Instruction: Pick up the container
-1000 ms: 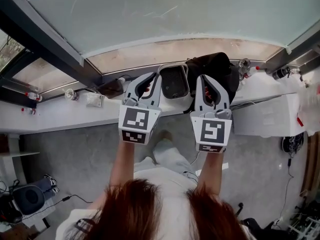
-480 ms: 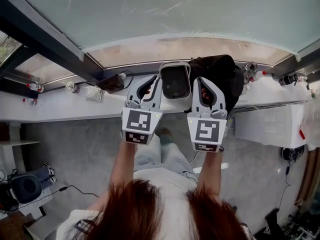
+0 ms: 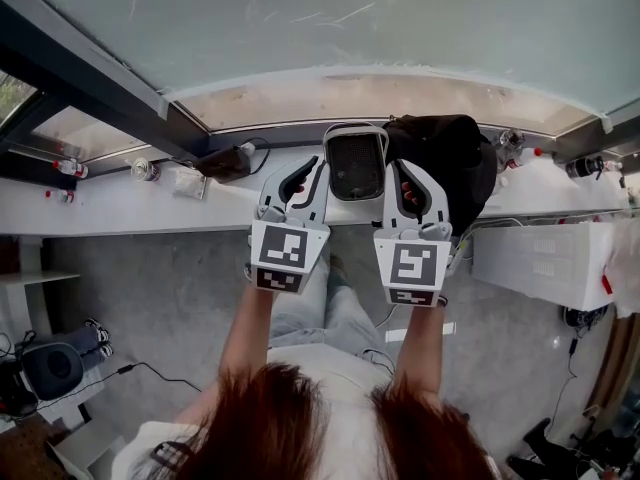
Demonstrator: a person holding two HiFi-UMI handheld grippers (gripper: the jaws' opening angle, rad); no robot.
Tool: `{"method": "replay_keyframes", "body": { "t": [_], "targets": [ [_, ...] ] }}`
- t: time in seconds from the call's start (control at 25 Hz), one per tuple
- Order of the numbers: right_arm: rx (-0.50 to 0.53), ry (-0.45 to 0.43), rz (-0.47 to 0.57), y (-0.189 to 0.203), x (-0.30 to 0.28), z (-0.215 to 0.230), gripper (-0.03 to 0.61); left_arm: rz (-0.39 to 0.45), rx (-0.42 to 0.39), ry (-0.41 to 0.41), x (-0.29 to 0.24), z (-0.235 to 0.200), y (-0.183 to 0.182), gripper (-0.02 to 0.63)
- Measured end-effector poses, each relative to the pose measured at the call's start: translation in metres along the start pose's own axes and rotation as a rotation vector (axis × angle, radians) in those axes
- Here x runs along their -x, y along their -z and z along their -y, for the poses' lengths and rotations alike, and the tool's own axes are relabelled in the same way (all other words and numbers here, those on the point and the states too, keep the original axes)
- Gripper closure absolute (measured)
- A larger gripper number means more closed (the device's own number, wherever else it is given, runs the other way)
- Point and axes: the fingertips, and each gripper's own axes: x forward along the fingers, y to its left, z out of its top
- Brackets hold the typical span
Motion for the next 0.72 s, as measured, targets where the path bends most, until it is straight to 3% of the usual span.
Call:
{"method": "replay_keyframes", "body": {
  "t": [0.72],
  "targets": [
    [0.062, -0.012, -0.119, 0.055, -0.076, 0.001, 0.551, -0.105, 0.032, 0.028, -0.061, -0.029, 0.059, 0.546]
  ]
}}
